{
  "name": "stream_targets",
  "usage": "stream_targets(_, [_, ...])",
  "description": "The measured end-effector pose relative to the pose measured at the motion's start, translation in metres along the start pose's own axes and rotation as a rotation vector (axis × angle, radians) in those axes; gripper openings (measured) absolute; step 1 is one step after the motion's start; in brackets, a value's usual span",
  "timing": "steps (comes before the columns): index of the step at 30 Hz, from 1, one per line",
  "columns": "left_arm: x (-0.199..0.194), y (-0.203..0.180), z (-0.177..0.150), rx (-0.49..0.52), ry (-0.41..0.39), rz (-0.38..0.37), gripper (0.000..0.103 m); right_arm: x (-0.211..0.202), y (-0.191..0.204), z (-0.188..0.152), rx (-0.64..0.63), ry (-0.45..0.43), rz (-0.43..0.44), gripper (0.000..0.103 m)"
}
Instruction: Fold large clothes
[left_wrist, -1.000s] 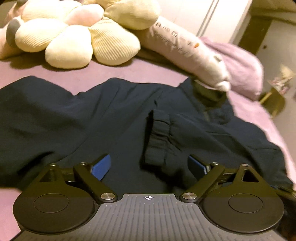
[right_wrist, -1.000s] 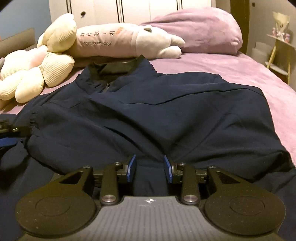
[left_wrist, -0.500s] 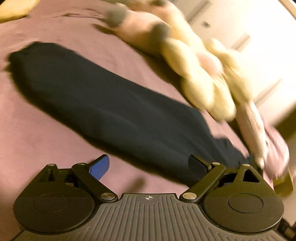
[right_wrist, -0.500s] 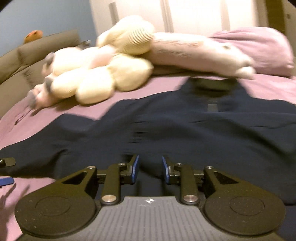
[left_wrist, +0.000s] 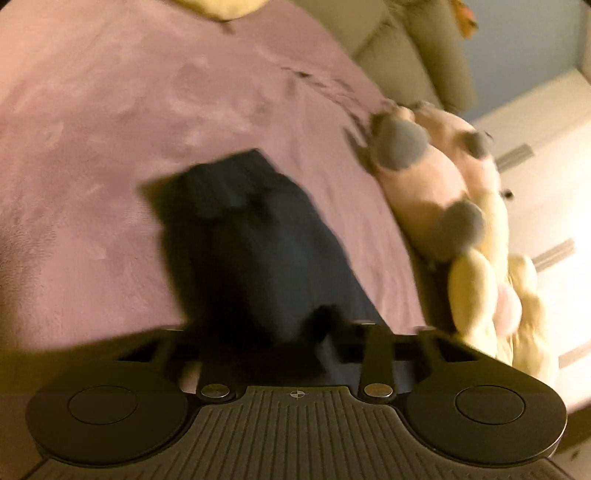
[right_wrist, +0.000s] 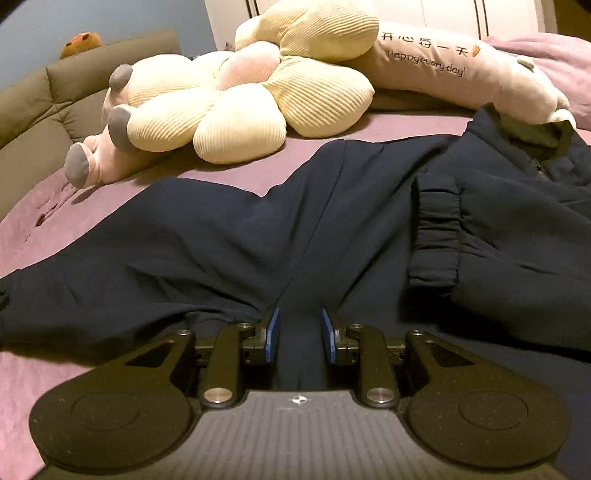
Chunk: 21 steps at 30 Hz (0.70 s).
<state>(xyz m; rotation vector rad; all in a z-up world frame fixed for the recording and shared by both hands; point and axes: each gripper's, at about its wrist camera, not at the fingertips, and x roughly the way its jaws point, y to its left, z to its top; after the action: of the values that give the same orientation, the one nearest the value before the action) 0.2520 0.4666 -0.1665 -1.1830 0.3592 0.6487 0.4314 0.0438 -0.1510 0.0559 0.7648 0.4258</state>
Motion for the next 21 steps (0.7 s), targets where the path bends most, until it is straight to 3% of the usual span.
stream_targets(3, [0.0,0.011,0.008,-0.082,0.03,-0.052,0.012,-0.004,0.0,0.002,-0.01,0.004,0.004,0.025])
stream_targets(8, [-0.024,-0.02,0.009,0.058,0.002,-0.141,0.011,-0.033,0.004,0.004,0.035,-0.139,0.015,0.025])
stream_targets(10, [-0.034,-0.044,0.004,0.129,0.004,-0.191,0.011,-0.022,0.008,0.001,0.012,-0.084,0.039,0.025])
stream_targets(11, [-0.042,-0.059,-0.001,0.174,0.008,-0.227,0.011,-0.004,0.009,-0.003,0.002,0.021,0.037,0.026])
stream_targets(13, [-0.052,-0.089,-0.015,0.27,0.028,-0.294,0.011,0.0,0.005,-0.003,0.004,0.026,0.049,0.026])
stream_targets(17, [-0.075,-0.155,-0.074,0.487,0.125,-0.437,0.011,-0.009,-0.001,0.002,0.001,0.026,0.071,0.025])
stream_targets(21, [-0.082,-0.209,-0.172,0.739,0.252,-0.518,0.011,-0.05,-0.04,0.002,0.202,-0.052,0.122,0.026])
